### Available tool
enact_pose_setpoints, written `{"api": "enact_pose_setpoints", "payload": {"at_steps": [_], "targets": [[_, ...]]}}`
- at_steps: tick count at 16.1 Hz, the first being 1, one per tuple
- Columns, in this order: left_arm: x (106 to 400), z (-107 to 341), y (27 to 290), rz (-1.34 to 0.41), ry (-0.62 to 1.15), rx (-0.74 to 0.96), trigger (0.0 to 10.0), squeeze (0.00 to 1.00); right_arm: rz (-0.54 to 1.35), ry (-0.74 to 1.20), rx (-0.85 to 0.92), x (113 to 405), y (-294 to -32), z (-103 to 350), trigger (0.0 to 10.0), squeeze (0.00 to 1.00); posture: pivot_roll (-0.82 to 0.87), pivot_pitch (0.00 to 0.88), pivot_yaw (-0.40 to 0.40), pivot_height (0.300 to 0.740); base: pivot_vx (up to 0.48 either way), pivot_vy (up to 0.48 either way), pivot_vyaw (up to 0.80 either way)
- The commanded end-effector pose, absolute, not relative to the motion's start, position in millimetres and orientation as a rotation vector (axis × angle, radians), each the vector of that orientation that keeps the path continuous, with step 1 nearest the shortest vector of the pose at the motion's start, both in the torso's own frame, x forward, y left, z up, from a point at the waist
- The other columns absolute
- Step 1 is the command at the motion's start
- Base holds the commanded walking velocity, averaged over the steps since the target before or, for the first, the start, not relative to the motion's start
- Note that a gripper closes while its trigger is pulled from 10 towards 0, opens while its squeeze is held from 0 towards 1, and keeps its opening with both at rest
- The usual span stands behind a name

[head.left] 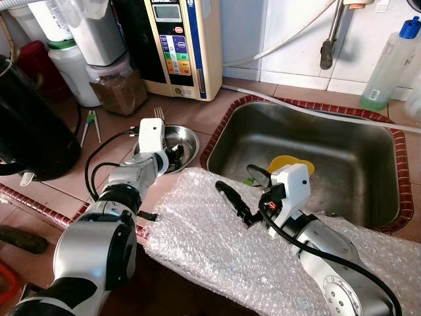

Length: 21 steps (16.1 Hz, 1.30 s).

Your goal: Kitchen organization

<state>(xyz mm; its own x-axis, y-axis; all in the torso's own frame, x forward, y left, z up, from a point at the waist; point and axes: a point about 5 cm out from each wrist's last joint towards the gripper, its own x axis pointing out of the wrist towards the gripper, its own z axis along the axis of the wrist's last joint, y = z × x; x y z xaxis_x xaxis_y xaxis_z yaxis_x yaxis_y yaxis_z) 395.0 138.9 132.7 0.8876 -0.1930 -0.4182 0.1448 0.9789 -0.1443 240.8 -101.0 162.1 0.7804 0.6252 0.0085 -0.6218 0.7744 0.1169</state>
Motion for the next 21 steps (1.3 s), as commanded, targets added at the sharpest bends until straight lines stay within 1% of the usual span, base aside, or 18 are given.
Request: {"api": "enact_pose_setpoints", "payload": {"at_steps": [1, 6, 8, 9, 10, 12, 16, 18, 19, 21], "targets": [[389.9, 121.8, 149.0, -0.146, 0.476, -0.114, 0.0, 0.00, 0.713, 0.018, 0.123, 238.7, -95.9, 167.4, 10.0, 0.00, -0.21, 0.099, 0.136, 0.740, 0.000, 0.000, 0.00], [381.4, 107.5, 159.7, -0.118, 0.490, -0.124, 0.0, 0.00, 0.702, 0.026, 0.174, 240.1, -98.1, 167.0, 10.0, 0.00, -0.20, 0.099, 0.138, 0.740, 0.000, 0.000, 0.00], [378.1, 105.1, 167.6, -0.089, 0.477, -0.083, 0.0, 0.00, 0.672, 0.025, 0.191, 242.1, -101.7, 166.2, 10.0, 0.00, -0.20, 0.098, 0.138, 0.740, 0.000, 0.000, 0.00], [378.7, 109.3, 173.8, -0.056, 0.443, -0.051, 0.0, 0.00, 0.655, 0.028, 0.202, 243.4, -101.7, 164.1, 10.0, 0.00, -0.19, 0.097, 0.138, 0.740, 0.000, 0.000, 0.00], [378.7, 112.2, 173.9, -0.054, 0.424, -0.043, 0.0, 0.00, 0.658, 0.032, 0.200, 244.1, -99.3, 161.9, 10.0, 0.00, -0.18, 0.095, 0.139, 0.740, 0.000, 0.000, 0.00], [376.7, 116.1, 166.4, -0.091, 0.378, -0.037, 0.0, 0.00, 0.668, 0.030, 0.198, 245.9, -95.1, 161.9, 10.0, 0.00, -0.17, 0.093, 0.140, 0.740, 0.000, 0.000, 0.00], [372.1, 136.0, 155.5, -0.107, 0.161, 0.036, 0.0, 0.00, 0.633, 0.023, 0.190, 253.0, -98.7, 161.2, 10.0, 0.00, -0.16, 0.073, 0.139, 0.740, 0.000, 0.000, 0.00], [367.2, 133.9, 143.1, -0.137, 0.123, 0.065, 0.0, 0.00, 0.605, 0.019, 0.191, 257.3, -100.7, 160.4, 10.0, 0.00, -0.16, 0.064, 0.139, 0.740, 0.000, 0.000, 0.00], [365.6, 134.4, 141.3, -0.135, 0.117, 0.059, 0.0, 0.00, 0.602, 0.016, 0.188, 258.0, -100.9, 160.4, 10.0, 0.00, -0.16, 0.064, 0.139, 0.740, 0.000, 0.000, 0.00], [359.9, 143.7, 131.4, -0.164, 0.030, 0.080, 0.0, 0.00, 0.570, 0.006, 0.176, 262.4, -104.2, 160.1, 10.0, 0.00, -0.16, 0.057, 0.138, 0.740, 0.000, 0.000, 0.00]]}}
